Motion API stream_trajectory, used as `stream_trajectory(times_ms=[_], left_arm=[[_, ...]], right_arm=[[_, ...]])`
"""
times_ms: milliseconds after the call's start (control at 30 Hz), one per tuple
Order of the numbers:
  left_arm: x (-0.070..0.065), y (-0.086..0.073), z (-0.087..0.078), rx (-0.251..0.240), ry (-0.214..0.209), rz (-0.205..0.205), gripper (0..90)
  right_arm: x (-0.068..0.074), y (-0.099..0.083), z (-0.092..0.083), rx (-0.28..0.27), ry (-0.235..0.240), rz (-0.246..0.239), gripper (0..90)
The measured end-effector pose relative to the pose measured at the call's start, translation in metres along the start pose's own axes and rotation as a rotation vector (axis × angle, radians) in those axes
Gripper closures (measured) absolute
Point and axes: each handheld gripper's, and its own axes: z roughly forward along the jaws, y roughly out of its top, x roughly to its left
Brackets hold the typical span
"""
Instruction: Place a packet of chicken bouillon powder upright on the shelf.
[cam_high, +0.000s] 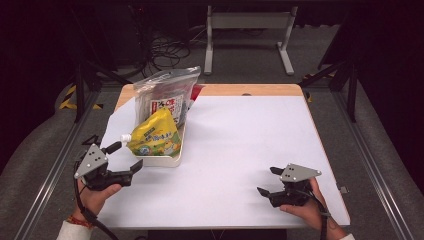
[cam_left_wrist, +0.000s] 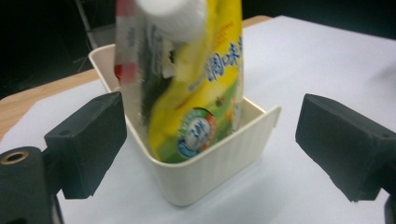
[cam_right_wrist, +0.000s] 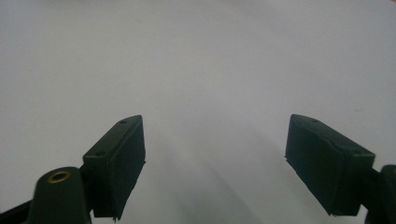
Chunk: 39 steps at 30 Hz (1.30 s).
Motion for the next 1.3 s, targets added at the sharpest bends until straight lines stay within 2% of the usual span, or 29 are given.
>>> stream_trajectory(times_ms=[133, 167, 233, 333, 467, 533, 600, 667, 700, 933, 1067, 1167, 1300], left_arm=[[-0.011, -0.004, 0.002, 0.014, -0.001, 0.014, 8.6], [-0.013, -0.006, 0.002, 0.015, 0.006, 0.013, 8.5], [-0.017, -0.006, -0.001, 0.008, 0.047, 0.034, 10.1], [-0.018, -0.008, -0.009, -0.021, 0.055, 0.014, 9.5], [-0.017, -0.022, -0.010, -0.007, -0.003, -0.065, 9.0], [-0.020, -0.028, -0.006, 0.031, -0.016, -0.038, 9.2], [-0.023, -0.029, -0.004, 0.041, -0.024, -0.024, 9.3], [-0.031, -0.030, 0.005, 0.062, -0.067, -0.018, 9.5], [-0.031, -0.030, 0.005, 0.062, -0.067, -0.018, 9.5], [-0.053, -0.035, 0.034, 0.154, -0.160, 0.036, 8.9], [-0.062, -0.037, 0.046, 0.195, -0.195, 0.057, 8.1], [-0.065, -0.038, 0.050, 0.217, -0.211, 0.071, 7.6], [-0.065, -0.040, 0.051, 0.229, -0.194, 0.073, 7.6]], right_arm=[[-0.001, 0.000, -0.002, -0.005, -0.025, -0.005, 18.2], [-0.002, 0.000, -0.003, -0.006, -0.029, -0.006, 18.1], [-0.003, 0.000, -0.004, -0.005, -0.040, -0.002, 17.6], [-0.005, -0.001, -0.004, -0.008, -0.046, 0.003, 17.4], [-0.006, -0.002, -0.005, -0.008, -0.051, 0.010, 17.3], [-0.007, -0.003, -0.006, -0.010, -0.051, 0.008, 17.3], [-0.007, -0.003, -0.007, -0.010, -0.057, 0.011, 17.3], [-0.007, -0.004, -0.007, -0.009, -0.061, 0.009, 17.2], [-0.007, -0.004, -0.007, -0.009, -0.061, 0.009, 17.2], [-0.007, -0.004, -0.008, -0.007, -0.074, -0.002, 16.0], [-0.008, -0.006, -0.007, -0.003, -0.084, 0.005, 13.4], [-0.008, -0.006, -0.007, -0.002, -0.088, 0.005, 12.1], [-0.006, -0.005, -0.007, -0.007, -0.096, 0.007, 10.4]])
